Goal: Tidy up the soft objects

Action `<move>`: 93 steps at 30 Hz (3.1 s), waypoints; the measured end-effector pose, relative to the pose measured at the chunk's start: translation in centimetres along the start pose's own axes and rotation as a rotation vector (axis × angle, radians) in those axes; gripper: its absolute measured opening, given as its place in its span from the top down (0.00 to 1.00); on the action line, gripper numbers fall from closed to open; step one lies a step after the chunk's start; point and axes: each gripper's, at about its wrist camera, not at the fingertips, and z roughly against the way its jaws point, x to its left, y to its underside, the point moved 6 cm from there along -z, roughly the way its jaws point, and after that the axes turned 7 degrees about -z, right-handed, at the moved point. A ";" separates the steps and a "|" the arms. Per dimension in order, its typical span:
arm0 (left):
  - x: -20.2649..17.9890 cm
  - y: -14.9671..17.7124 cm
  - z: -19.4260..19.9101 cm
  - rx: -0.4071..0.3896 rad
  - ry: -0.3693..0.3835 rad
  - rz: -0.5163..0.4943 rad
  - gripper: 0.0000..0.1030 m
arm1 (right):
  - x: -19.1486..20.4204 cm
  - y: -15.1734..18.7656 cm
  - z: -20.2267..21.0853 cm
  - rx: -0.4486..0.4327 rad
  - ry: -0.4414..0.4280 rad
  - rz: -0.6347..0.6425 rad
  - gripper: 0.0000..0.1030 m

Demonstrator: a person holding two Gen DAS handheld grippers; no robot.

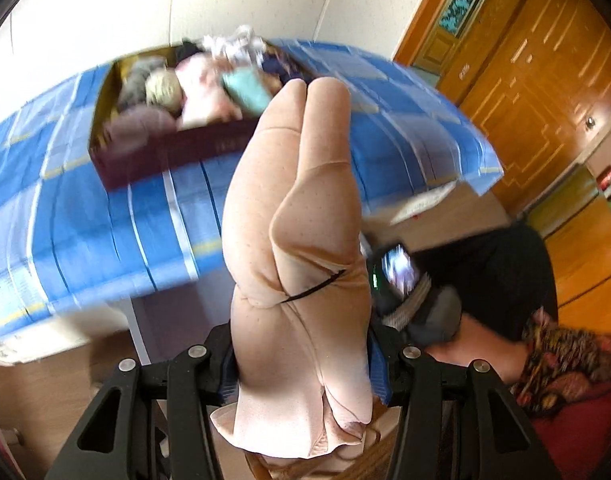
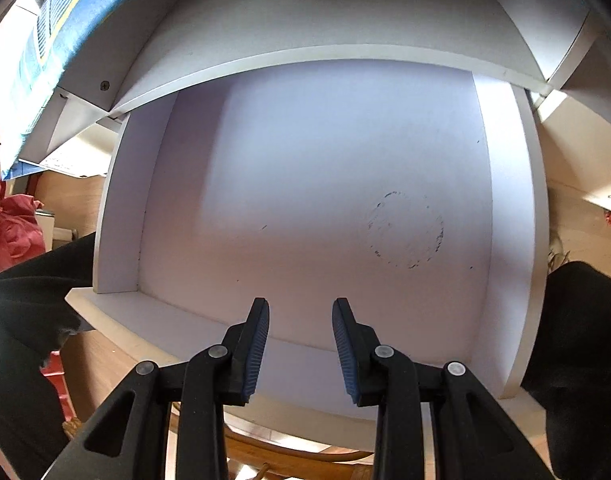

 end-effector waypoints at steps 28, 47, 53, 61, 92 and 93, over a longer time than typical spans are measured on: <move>18.9 -20.6 -10.0 0.134 -0.305 0.218 0.44 | 3.7 1.6 -0.6 0.115 -0.166 0.018 0.68; 14.8 -17.6 -4.9 -0.053 -0.393 0.209 0.05 | 3.6 1.4 -0.6 0.091 -0.118 0.043 0.65; 10.0 -13.9 -2.4 -0.097 -0.418 0.169 0.04 | 3.5 1.4 -0.5 0.065 -0.066 0.086 0.64; 4.7 -7.8 0.6 -0.170 -0.462 0.188 0.00 | 3.7 1.4 1.3 -0.023 0.001 0.178 0.60; -3.2 7.0 10.2 -0.250 -0.673 0.382 0.00 | 9.1 6.2 28.0 -0.750 0.121 0.174 0.32; -3.5 7.0 10.5 -0.255 -0.690 0.369 0.00 | 9.2 6.6 28.4 -0.755 0.105 0.169 0.32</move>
